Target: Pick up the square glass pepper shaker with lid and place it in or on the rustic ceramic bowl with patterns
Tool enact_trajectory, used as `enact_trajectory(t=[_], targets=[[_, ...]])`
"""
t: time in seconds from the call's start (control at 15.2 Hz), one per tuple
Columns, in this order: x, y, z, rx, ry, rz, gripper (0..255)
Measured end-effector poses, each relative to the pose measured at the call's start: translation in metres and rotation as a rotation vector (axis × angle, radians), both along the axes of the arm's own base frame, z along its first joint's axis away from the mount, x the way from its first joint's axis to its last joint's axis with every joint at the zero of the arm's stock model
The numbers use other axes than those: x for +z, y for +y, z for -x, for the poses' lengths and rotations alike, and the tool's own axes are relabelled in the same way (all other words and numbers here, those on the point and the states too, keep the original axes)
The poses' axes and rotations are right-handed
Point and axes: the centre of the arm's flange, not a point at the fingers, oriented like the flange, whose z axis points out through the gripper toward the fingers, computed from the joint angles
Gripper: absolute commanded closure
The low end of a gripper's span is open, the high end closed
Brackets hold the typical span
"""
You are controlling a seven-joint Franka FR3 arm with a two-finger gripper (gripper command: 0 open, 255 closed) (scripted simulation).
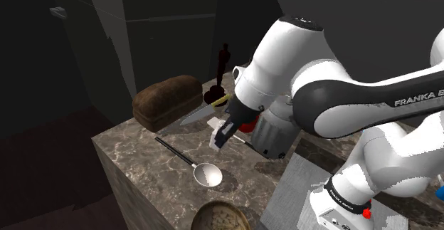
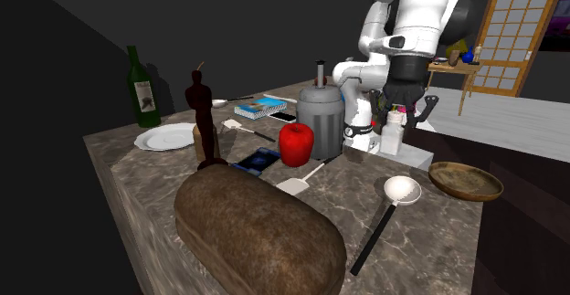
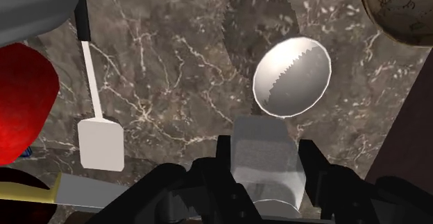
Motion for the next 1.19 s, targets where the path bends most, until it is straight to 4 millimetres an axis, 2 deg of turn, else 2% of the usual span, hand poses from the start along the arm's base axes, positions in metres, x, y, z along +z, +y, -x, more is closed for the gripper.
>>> enact_trajectory(t=[0.59, 0.92, 1.06, 1.19], targets=[[0.003, 0.077, 0.087, 0.001, 0.0, 0.0, 255], [0.003, 0.116, 0.145, 0.0, 0.0, 0.0, 255], [-0.003, 0.125, 0.155, -0.001, 0.0, 0.001, 255], [-0.012, 0.127, 0.157, -0.001, 0.0, 0.0, 255]])
